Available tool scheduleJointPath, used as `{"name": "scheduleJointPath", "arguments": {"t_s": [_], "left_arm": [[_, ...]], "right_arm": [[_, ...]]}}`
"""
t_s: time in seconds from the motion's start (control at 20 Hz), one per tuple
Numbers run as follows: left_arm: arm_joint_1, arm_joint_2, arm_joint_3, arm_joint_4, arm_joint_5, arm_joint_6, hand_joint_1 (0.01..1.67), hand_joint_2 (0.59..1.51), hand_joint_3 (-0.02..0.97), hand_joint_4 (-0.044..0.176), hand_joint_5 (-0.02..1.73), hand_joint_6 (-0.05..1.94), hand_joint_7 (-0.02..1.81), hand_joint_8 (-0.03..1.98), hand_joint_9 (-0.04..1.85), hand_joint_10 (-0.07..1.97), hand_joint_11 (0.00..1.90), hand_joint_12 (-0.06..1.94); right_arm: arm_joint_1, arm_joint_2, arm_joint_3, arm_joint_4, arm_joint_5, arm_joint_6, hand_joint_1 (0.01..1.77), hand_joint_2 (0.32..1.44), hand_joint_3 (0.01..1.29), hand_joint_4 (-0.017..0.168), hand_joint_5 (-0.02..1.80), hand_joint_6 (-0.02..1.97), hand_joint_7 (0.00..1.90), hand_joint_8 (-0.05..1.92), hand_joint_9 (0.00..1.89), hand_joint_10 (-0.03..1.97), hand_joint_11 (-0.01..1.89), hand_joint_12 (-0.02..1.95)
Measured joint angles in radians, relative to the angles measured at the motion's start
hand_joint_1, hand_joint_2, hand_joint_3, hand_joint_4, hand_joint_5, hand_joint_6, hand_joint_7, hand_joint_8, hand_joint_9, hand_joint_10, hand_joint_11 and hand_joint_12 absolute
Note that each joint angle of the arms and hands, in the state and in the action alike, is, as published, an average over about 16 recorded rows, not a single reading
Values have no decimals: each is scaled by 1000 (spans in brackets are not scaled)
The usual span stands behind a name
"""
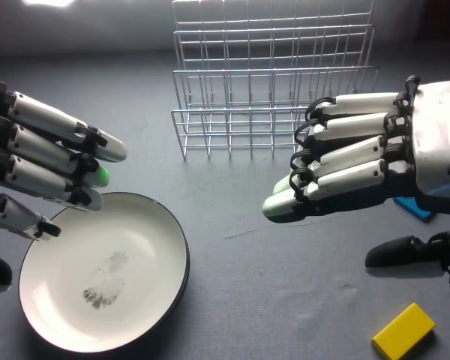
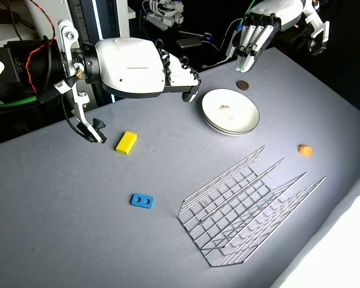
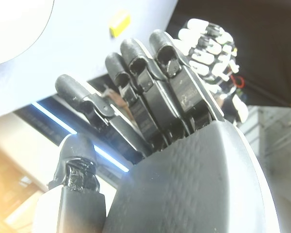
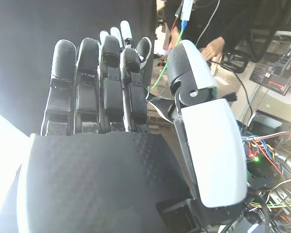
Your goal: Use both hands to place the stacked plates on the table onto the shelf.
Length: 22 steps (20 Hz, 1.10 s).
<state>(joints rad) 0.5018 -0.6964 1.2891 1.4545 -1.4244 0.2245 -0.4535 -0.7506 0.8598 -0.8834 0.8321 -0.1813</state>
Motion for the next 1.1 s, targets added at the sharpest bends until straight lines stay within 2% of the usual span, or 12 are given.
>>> {"name": "scheduleJointPath", "arguments": {"t_s": [0.2,0.4,0.55,0.65,0.95,1.1], "left_arm": [[1,0,3,-4,0,5,67,1155,14,5,554,31,430,3,395,19,245,168],[1,0,7,-14,1,10,55,1143,10,6,479,27,391,0,358,15,220,159],[2,0,11,-22,2,16,25,1110,3,8,320,12,298,0,274,5,155,163],[3,0,14,-30,2,19,21,1109,-4,9,277,10,280,-1,256,2,148,150],[8,0,23,-52,3,27,20,1109,-3,9,280,14,289,10,259,3,159,130],[10,0,29,-35,3,11,19,1109,-2,9,281,14,286,16,255,3,158,122]], "right_arm": [[-1,0,0,0,0,-1,362,1161,43,-2,116,10,123,23,47,252,18,451],[-3,0,0,1,0,-6,555,1129,37,-2,92,10,96,14,39,188,18,333],[-6,-1,0,1,0,-12,651,1092,32,-2,29,10,30,-8,18,42,18,93],[-7,-3,1,2,1,-17,760,1078,21,-2,19,10,19,-12,15,7,18,2],[-11,-34,20,2,0,-33,1161,1026,19,-2,21,10,22,-12,13,5,18,-4],[-12,-60,38,3,-2,-48,1232,1017,19,-2,21,10,22,-13,12,5,18,-4]]}}
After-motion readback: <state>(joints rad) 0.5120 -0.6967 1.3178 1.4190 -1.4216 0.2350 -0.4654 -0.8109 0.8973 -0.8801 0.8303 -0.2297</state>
